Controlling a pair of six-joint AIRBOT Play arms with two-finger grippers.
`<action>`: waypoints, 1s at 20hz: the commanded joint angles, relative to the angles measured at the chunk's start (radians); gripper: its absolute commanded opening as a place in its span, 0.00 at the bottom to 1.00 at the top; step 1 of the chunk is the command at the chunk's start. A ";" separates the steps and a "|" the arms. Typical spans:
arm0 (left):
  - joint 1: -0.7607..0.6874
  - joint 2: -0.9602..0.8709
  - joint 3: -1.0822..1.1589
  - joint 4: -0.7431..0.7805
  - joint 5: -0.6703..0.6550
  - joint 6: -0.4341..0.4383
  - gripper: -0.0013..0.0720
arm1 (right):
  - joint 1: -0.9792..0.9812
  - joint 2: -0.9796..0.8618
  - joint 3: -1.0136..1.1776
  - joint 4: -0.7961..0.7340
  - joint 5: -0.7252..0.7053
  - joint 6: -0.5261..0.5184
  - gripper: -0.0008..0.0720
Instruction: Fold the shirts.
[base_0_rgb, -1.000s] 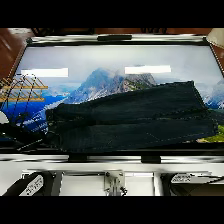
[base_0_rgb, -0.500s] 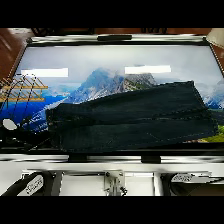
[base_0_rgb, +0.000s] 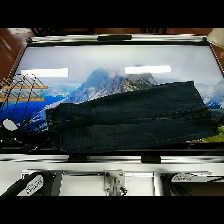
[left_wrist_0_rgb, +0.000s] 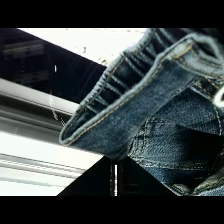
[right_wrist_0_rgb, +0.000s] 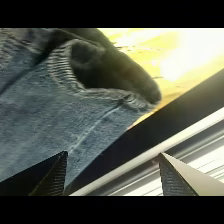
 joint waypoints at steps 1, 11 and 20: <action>0.000 -0.001 0.000 -0.001 -0.024 -0.011 0.09 | -0.001 -0.030 -0.009 -0.039 0.005 0.014 0.94; 0.000 -0.001 0.000 -0.008 -0.035 -0.046 0.09 | 0.000 -0.095 -0.069 -0.035 -0.096 0.123 0.82; 0.000 0.000 0.000 -0.012 -0.061 -0.046 0.09 | 0.000 -0.071 -0.111 -0.049 -0.201 0.130 0.47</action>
